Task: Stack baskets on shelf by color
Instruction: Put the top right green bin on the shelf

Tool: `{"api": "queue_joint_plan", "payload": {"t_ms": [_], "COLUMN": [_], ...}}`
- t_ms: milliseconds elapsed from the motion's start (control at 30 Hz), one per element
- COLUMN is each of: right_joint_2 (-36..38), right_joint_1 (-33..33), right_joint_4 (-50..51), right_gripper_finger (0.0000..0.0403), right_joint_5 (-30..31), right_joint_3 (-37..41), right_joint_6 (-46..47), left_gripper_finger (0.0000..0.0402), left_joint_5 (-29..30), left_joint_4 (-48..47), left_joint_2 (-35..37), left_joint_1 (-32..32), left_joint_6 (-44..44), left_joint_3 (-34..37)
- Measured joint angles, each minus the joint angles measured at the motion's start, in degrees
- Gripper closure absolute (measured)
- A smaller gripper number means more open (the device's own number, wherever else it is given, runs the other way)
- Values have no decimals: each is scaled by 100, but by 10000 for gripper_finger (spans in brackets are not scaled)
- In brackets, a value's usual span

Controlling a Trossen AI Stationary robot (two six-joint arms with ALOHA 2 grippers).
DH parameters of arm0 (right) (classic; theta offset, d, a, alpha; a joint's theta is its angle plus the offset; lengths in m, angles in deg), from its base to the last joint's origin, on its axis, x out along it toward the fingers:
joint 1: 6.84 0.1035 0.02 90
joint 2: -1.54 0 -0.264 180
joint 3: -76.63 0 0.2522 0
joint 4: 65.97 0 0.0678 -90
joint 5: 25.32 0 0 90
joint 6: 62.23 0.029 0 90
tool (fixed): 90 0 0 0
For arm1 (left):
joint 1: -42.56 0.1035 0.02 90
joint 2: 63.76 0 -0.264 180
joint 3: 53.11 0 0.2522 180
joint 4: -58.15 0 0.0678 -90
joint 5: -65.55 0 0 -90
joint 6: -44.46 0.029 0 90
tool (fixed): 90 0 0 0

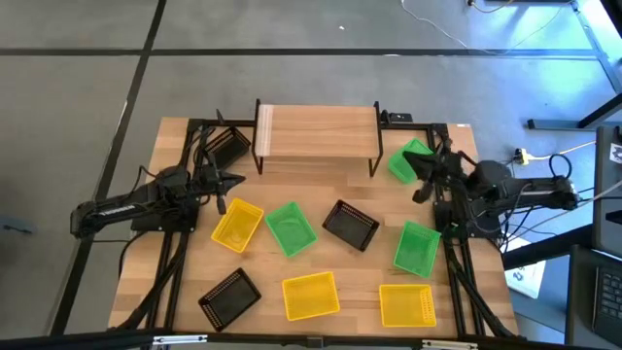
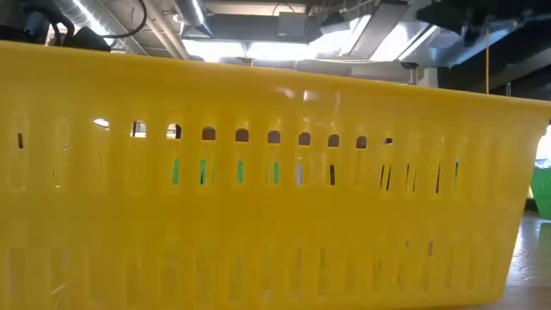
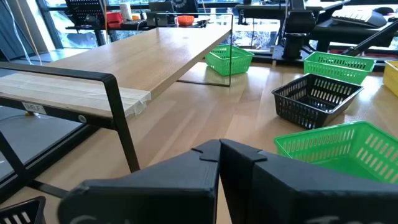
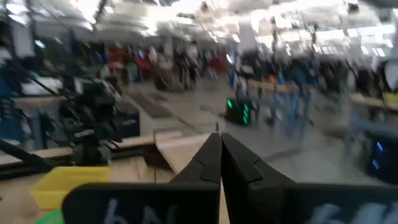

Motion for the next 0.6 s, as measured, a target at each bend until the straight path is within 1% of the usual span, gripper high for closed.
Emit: {"api": "queue_joint_plan", "payload": {"t_ms": [67,133,267,333,433,500,533,600], "right_joint_2": [-468,-902,-1648,-1977,-2484,-2792,-2920,-3139], "right_joint_1": [0,-1,-7,-13,-15,-75,-123,-222], "right_joint_4": [469,1229,3547,4858,6867,7930,8339,8938], "right_gripper_finger": [402,402,403,403,403,403,403,402], "right_joint_5": [152,299,600,583,258,-150,-423,-1013], "right_joint_3": [-495,-1072,-2354,-3026,-3955,-4433,-4613,-4866], "right_joint_6": [626,1534,3457,4564,6213,7115,7384,7505], "left_gripper_finger": [401,401,401,401,401,401,401,401], "left_joint_5": [1,2,1,2,2,0,0,21], "left_joint_4": [0,0,0,0,0,0,1,2], "left_joint_2": [1,2,0,0,1,1,0,1], "left_joint_1": [0,0,0,0,0,0,0,0], "left_joint_6": [0,0,0,0,0,-46,-135,-228], "left_joint_3": [0,0,-1,0,-1,-2,-1,-1]}}
